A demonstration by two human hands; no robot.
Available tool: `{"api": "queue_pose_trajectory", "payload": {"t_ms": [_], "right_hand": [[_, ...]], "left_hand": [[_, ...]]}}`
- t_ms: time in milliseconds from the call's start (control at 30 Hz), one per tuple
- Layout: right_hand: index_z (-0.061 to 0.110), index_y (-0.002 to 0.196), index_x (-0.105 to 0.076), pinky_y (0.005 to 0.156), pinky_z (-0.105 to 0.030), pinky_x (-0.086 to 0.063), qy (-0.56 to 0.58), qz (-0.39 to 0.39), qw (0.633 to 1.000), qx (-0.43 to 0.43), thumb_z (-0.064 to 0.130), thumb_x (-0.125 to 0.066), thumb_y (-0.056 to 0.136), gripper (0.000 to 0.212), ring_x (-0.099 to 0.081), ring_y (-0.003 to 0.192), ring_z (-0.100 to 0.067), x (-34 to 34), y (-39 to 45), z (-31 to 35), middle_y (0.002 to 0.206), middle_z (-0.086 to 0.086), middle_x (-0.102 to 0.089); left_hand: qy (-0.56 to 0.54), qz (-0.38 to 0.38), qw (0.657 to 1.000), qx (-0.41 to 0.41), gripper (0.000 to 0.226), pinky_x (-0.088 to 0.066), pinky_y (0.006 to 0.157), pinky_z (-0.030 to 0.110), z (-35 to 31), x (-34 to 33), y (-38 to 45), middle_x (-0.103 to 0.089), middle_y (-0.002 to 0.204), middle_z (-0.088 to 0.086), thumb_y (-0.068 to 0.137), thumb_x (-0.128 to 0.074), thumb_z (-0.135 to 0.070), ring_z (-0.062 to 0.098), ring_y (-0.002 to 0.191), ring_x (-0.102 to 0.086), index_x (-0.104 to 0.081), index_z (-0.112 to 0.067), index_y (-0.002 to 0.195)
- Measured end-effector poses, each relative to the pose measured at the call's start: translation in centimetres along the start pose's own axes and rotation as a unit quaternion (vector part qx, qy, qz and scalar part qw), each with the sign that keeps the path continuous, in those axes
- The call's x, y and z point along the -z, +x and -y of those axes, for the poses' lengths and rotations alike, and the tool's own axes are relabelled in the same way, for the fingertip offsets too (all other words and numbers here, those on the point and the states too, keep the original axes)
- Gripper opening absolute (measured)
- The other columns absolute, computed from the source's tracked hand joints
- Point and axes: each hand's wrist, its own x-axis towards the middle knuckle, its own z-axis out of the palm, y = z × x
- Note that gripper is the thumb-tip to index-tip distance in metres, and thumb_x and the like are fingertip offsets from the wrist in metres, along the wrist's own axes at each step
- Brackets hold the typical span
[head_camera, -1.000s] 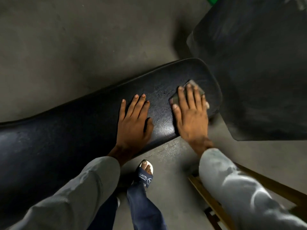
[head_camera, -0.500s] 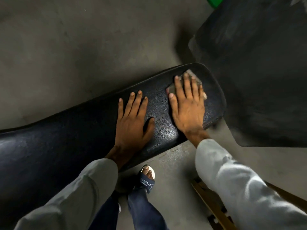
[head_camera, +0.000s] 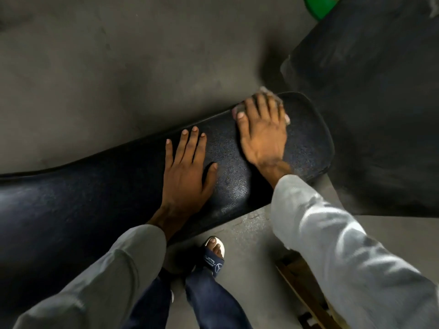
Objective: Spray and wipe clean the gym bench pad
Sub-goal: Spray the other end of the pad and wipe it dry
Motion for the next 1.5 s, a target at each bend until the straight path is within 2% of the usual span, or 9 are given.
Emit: {"api": "queue_pose_trajectory", "payload": {"t_ms": [167, 433, 533, 633, 733, 967, 1267, 1433, 1500], "right_hand": [[0.026, 0.169, -0.037, 0.136, -0.053, -0.019, -0.003, 0.063, 0.986, 0.151, 0.046, -0.036, 0.115, 0.058, -0.025, 0.167, -0.028, 1.4, -6.3, -2.4, 0.178, -0.005, -0.033], [0.020, 0.160, -0.051, 0.134, -0.055, -0.022, -0.030, -0.031, 0.996, -0.079, 0.048, -0.033, 0.112, 0.059, -0.036, 0.160, -0.037, -0.5, -1.5, 1.5, 0.170, -0.014, -0.044], [0.019, 0.154, -0.057, 0.132, -0.056, -0.026, -0.014, -0.004, 1.000, 0.015, 0.048, -0.037, 0.111, 0.056, -0.041, 0.156, -0.038, -0.8, -1.4, 5.3, 0.165, -0.013, -0.051], [0.022, 0.165, -0.046, 0.135, -0.055, -0.020, 0.009, 0.042, 0.990, 0.132, 0.048, -0.036, 0.113, 0.059, -0.032, 0.163, -0.034, -0.1, -5.0, 6.2, 0.174, -0.011, -0.040], [0.027, 0.171, -0.032, 0.138, -0.054, -0.014, 0.010, 0.081, 0.984, 0.160, 0.050, -0.037, 0.115, 0.061, -0.021, 0.168, -0.030, 0.7, -8.7, 3.6, 0.180, -0.008, -0.027], [0.023, 0.171, -0.033, 0.136, -0.057, -0.012, -0.007, -0.001, 0.985, -0.175, 0.054, -0.029, 0.111, 0.068, -0.020, 0.167, -0.041, -1.3, -4.7, 7.6, 0.180, -0.022, -0.021], [0.033, 0.174, -0.019, 0.139, -0.053, -0.007, -0.006, 0.107, 0.982, 0.156, 0.054, -0.028, 0.115, 0.064, -0.010, 0.171, -0.030, -0.1, -13.8, 8.0, 0.183, -0.011, -0.016], [0.029, 0.172, -0.030, 0.137, -0.057, -0.014, -0.016, 0.013, 0.993, -0.113, 0.054, -0.030, 0.113, 0.064, -0.019, 0.168, -0.039, -0.8, -10.8, 8.1, 0.181, -0.017, -0.021], [0.025, 0.173, -0.028, 0.137, -0.057, -0.011, -0.010, 0.013, 0.987, -0.163, 0.054, -0.027, 0.113, 0.067, -0.018, 0.167, -0.040, -1.4, -8.6, 10.9, 0.180, -0.020, -0.019]], "left_hand": [[0.002, -0.004, 1.000, 0.022, 0.071, -0.008, 0.134, 0.061, 1.0, 1.5, -0.9, -0.022, 0.177, 0.015, 0.109, -0.039, -0.050, 0.031, 0.166, -0.016, -0.032, -0.008, 0.166], [-0.015, 0.002, 1.000, 0.021, 0.069, -0.008, 0.135, 0.057, 3.0, 1.1, -2.2, -0.022, 0.178, 0.012, 0.110, -0.038, -0.047, 0.028, 0.167, -0.016, -0.032, -0.009, 0.167], [-0.018, -0.021, 0.999, 0.029, 0.069, -0.009, 0.135, 0.058, 3.2, 1.8, -2.2, -0.023, 0.177, 0.014, 0.110, -0.042, -0.044, 0.030, 0.166, -0.019, -0.032, -0.007, 0.167], [0.003, -0.014, 0.999, 0.045, 0.069, -0.007, 0.135, 0.059, 3.9, 2.7, -2.9, -0.023, 0.177, 0.016, 0.110, -0.040, -0.045, 0.031, 0.166, -0.018, -0.032, -0.005, 0.166], [0.012, 0.006, 0.998, 0.063, 0.070, -0.007, 0.134, 0.059, 4.9, 3.1, -3.9, -0.023, 0.177, 0.015, 0.109, -0.037, -0.048, 0.030, 0.166, -0.018, -0.032, -0.007, 0.166], [-0.049, -0.021, 0.997, 0.062, 0.062, -0.009, 0.135, 0.054, 6.1, 2.8, -4.8, -0.028, 0.176, 0.010, 0.111, -0.040, -0.044, 0.027, 0.165, -0.021, -0.040, -0.011, 0.164], [0.011, 0.020, 0.995, 0.098, 0.072, -0.004, 0.134, 0.060, 9.1, 4.4, -8.8, -0.017, 0.179, 0.011, 0.110, -0.029, -0.054, 0.028, 0.167, -0.011, -0.029, -0.012, 0.168], [-0.031, -0.001, 0.993, 0.112, 0.067, -0.005, 0.135, 0.058, 9.0, 4.2, -8.6, -0.027, 0.177, 0.009, 0.109, -0.036, -0.052, 0.027, 0.166, -0.018, -0.039, -0.015, 0.165], [-0.056, -0.004, 0.992, 0.116, 0.066, -0.007, 0.134, 0.058, 8.9, 4.7, -8.5, -0.030, 0.176, 0.009, 0.109, -0.035, -0.052, 0.027, 0.166, -0.020, -0.043, -0.014, 0.163]]}}
